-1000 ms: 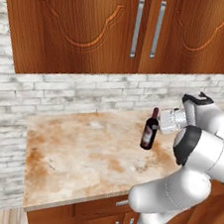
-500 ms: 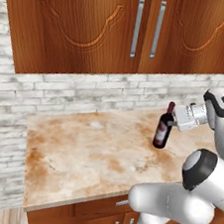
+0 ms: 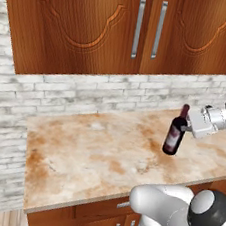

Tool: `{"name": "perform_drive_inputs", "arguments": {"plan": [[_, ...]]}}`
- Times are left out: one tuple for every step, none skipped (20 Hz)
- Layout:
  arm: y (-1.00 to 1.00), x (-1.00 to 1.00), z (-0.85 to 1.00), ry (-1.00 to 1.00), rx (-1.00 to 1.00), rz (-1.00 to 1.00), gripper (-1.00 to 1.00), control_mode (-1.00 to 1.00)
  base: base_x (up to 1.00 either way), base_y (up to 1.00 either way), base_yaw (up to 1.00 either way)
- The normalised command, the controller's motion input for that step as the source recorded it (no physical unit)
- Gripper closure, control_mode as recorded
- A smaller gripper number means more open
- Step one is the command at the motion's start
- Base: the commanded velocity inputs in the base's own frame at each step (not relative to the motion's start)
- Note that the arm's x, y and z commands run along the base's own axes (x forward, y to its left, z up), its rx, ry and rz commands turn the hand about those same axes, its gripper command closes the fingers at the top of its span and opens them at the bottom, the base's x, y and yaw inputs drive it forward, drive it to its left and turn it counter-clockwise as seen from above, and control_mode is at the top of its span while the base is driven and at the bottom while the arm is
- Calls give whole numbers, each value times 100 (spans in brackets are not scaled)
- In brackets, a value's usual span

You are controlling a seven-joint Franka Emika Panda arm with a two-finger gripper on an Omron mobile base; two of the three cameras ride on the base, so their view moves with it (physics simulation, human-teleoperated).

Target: Place the drinks on the dining counter in a tight cluster.

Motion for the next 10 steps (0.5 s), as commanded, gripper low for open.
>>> {"name": "perform_drive_inputs", "arguments": {"plan": [[5,-40,50,0,0,0,100,-100,0,0,0],[6,-37,42,0,0,0,100,-100,0,0,0],[4,-30,42,0,0,0,100,-100,0,0,0],[0,-26,46,0,0,0,100,-100,0,0,0],[0,-30,44,0,0,0,100,-100,0,0,0],[0,-31,35,0,0,0,100,-100,0,0,0],[0,-34,15,0,0,0,100,-100,0,0,0],[0,-28,0,0,0,0,100,-100,0,0,0],[0,-4,0,0,0,0,100,-100,0,0,0],[0,0,0,0,0,0,100,-100,0,0,0]]}}
